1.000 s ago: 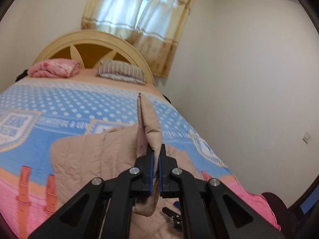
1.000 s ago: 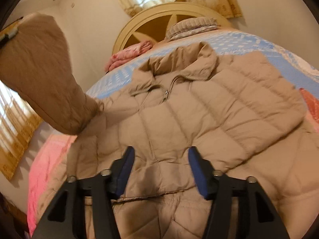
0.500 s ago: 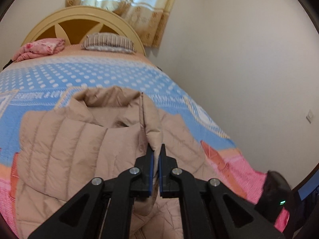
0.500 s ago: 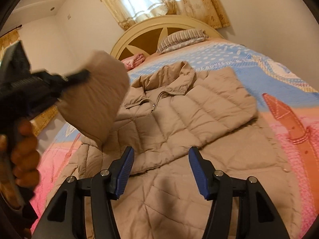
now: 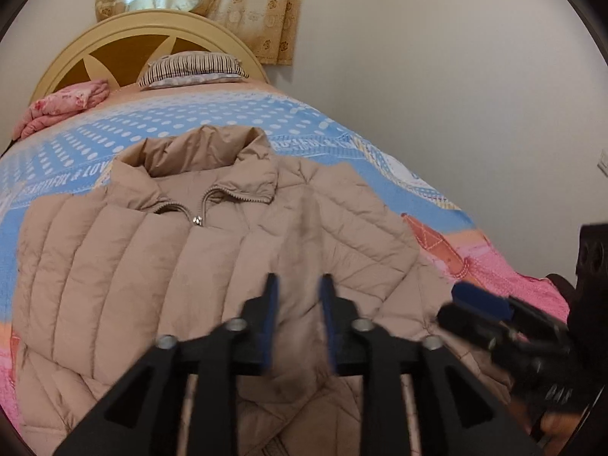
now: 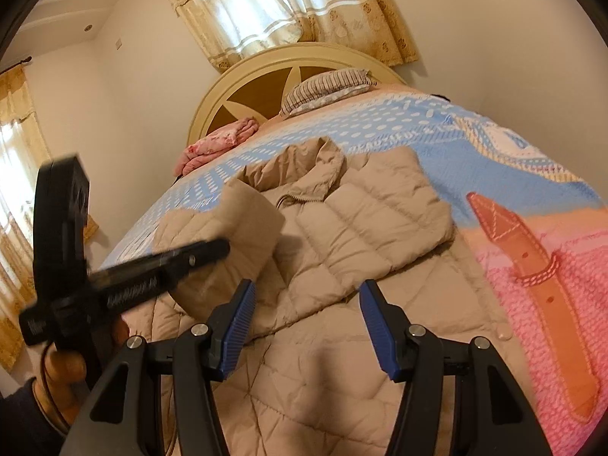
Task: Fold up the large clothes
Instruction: 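Release the sleeve and press the jacket body flat with the left tool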
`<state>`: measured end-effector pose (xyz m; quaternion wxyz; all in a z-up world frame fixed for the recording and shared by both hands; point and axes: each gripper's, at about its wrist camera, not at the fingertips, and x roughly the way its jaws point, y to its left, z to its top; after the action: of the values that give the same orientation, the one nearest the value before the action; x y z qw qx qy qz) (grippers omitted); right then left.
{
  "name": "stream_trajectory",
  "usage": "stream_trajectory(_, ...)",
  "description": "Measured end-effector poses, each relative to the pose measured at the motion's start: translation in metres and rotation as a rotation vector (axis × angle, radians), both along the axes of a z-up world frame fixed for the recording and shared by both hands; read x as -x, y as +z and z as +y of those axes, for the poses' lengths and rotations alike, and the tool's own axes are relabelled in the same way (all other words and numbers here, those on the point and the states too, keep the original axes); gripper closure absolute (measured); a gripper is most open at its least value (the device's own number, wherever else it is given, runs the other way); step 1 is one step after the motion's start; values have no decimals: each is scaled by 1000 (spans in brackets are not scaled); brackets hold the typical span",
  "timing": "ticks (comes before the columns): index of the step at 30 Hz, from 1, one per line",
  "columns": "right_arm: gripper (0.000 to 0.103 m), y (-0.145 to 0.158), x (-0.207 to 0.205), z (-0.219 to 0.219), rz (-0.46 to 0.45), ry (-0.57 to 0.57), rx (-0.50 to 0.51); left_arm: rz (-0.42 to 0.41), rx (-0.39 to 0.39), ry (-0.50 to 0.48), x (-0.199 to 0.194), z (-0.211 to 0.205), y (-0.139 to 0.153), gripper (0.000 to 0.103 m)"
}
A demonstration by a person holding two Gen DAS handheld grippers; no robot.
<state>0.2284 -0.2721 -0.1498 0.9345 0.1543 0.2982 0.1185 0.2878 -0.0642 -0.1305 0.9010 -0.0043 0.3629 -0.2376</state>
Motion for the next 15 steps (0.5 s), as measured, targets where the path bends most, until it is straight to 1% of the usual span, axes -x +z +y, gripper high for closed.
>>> stream_trajectory(1,45,2,-1,-1,1,-1,1,0,10,1,0,2,-1,42)
stream_trajectory(2,45,6,-3,-1,0,-5,-1,-9,23,0,3,5,0,31)
stream_trajectory(4,45,13,-6,-2,-11,-11,-1,-47,25,5,7,10,4,30)
stream_trajectory(6,45,18,-11,2,-16,1,9,-71,5,15,8,17,8,30)
stream_trajectory(9,46,28,-25,24,-15,72,59,-99,-40,74,8,38,11,30)
stream_trajectory(10,47,29,-32,35,-5,115,71,-101,-66,111,6,47,10,28)
stream_trajectory(12,57,26,-46,56,25,169,89,-100,-119,180,1,63,6,26)
stream_trajectory(13,58,22,-52,64,40,185,103,-98,-140,211,-3,73,5,25)
stream_trajectory(14,62,15,-61,78,70,214,134,-92,-178,254,-11,83,4,25)
stream_trajectory(15,71,5,-69,89,96,232,169,-85,-202,287,-19,90,3,25)
